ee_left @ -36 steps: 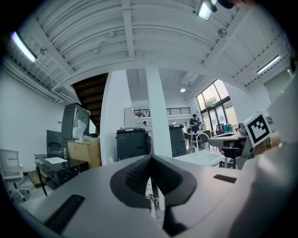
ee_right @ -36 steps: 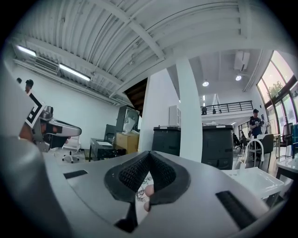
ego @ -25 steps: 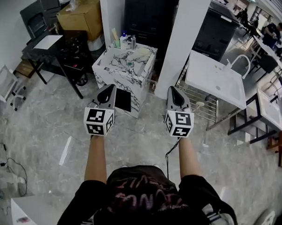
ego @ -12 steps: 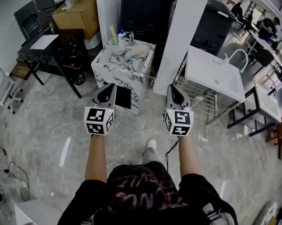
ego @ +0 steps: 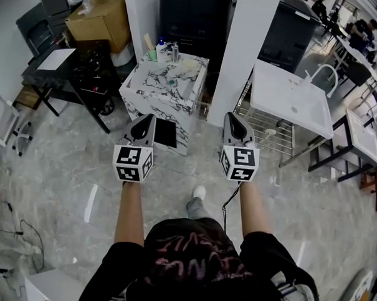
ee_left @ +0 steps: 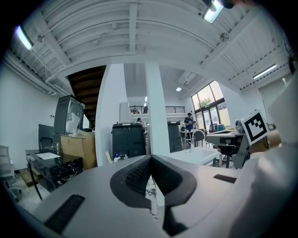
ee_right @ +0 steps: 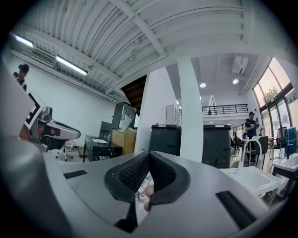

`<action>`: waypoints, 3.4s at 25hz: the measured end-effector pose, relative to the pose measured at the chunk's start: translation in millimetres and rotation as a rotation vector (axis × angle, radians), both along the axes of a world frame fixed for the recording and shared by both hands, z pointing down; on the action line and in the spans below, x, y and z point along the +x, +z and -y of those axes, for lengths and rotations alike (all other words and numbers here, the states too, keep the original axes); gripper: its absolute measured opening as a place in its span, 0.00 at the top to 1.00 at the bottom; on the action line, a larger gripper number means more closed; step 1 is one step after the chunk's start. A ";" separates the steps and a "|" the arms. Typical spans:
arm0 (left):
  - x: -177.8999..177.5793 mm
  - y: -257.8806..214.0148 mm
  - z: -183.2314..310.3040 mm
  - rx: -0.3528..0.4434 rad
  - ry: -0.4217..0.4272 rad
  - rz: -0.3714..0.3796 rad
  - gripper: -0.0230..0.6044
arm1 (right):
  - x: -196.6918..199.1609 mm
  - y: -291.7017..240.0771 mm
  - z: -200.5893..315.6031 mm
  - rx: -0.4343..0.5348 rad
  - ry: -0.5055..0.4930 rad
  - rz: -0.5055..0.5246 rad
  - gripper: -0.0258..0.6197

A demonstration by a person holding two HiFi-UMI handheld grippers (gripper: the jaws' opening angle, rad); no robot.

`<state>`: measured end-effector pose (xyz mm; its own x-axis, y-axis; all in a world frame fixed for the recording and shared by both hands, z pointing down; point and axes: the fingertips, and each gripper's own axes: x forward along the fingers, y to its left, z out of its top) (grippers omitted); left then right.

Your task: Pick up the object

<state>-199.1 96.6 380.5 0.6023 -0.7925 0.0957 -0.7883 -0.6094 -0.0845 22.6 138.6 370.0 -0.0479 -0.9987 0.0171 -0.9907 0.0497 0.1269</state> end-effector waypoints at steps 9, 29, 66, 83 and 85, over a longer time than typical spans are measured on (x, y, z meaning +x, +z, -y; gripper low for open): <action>41.2 18.4 93.1 -0.028 -0.012 0.025 0.94 | 38.7 18.7 94.4 -0.018 -0.027 0.029 0.94; 124.6 9.3 258.8 -0.044 -0.077 0.042 0.94 | 111.5 19.8 269.7 -0.048 -0.113 0.043 0.94; 133.5 54.7 521.9 -0.126 0.177 0.024 0.94 | 107.0 35.5 490.0 -0.079 0.134 0.011 0.94; 195.8 58.9 549.5 -0.136 0.177 0.069 0.94 | 165.1 39.5 523.5 -0.071 0.118 0.049 0.94; 204.4 63.4 551.7 -0.145 0.184 0.075 0.94 | 170.9 43.4 526.4 -0.077 0.115 0.051 0.94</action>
<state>5.3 -455.1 443.9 0.7224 -0.6447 0.2500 -0.6576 -0.7523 -0.0398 193.5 -387.9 413.4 0.0644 -0.9934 0.0948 -0.9954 -0.0572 0.0766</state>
